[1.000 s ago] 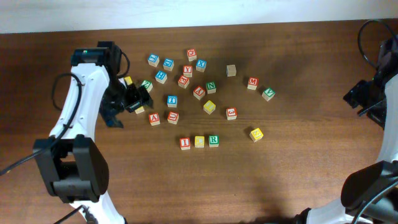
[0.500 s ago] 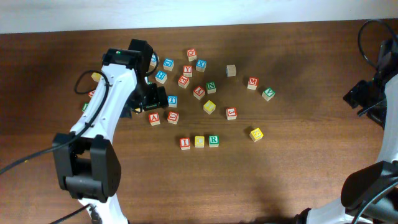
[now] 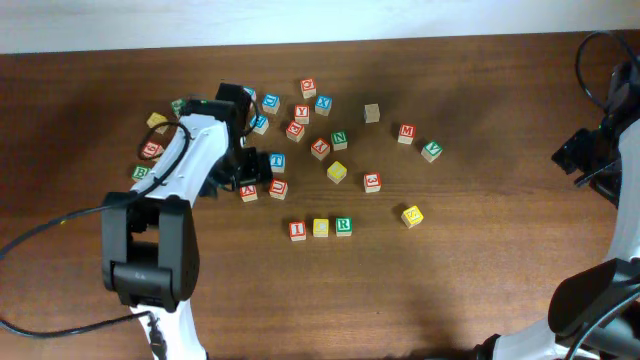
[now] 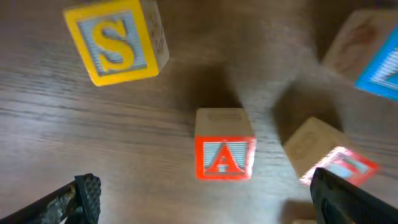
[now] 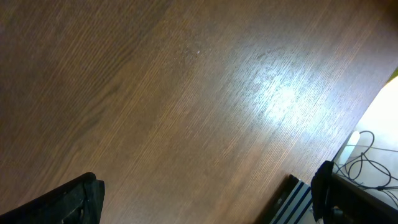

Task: Spell out ICRA

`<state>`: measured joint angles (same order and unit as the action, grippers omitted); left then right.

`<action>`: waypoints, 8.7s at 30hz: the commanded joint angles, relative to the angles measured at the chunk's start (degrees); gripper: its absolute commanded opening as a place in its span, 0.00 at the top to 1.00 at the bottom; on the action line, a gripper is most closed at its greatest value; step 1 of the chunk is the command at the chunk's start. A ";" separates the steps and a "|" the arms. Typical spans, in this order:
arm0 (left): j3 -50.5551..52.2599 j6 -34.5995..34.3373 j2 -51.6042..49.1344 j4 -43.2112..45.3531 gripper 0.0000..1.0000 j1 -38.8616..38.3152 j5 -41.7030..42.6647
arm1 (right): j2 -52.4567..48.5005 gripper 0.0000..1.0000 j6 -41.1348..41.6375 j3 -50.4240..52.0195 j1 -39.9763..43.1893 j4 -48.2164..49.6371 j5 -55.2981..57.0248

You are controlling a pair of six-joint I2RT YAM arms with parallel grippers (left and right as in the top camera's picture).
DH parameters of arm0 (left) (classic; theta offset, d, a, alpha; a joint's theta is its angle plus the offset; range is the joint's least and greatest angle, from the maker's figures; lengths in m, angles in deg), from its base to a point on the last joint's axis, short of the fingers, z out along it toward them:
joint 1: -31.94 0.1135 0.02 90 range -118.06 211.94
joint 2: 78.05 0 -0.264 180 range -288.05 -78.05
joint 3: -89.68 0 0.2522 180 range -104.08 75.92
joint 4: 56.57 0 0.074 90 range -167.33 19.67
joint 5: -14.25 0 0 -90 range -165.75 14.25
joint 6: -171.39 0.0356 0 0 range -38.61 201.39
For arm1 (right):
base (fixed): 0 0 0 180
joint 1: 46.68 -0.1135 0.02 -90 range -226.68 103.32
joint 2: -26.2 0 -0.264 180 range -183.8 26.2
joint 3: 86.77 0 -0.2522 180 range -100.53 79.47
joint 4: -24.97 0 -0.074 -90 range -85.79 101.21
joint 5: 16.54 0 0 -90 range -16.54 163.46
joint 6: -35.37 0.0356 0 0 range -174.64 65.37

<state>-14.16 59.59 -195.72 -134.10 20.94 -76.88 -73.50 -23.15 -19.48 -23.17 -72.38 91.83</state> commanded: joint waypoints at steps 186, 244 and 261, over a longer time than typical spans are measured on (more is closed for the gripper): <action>-5.46 -13.57 -8.09 19.56 0.52 -0.35 -1.46 | 0.59 0.02 0.31 -0.59 0.15 -0.02 -0.17; -2.08 -4.22 7.56 7.74 0.66 1.44 1.97 | 0.61 0.02 0.31 -0.59 0.13 -0.02 -0.17; -1.14 -4.24 -6.21 19.96 0.58 1.27 1.33 | 0.61 0.02 0.31 -0.59 0.15 -0.02 -0.17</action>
<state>-15.45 54.82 -200.35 -114.56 22.12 -75.17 -73.50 -23.11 -19.48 -23.17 -72.38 91.56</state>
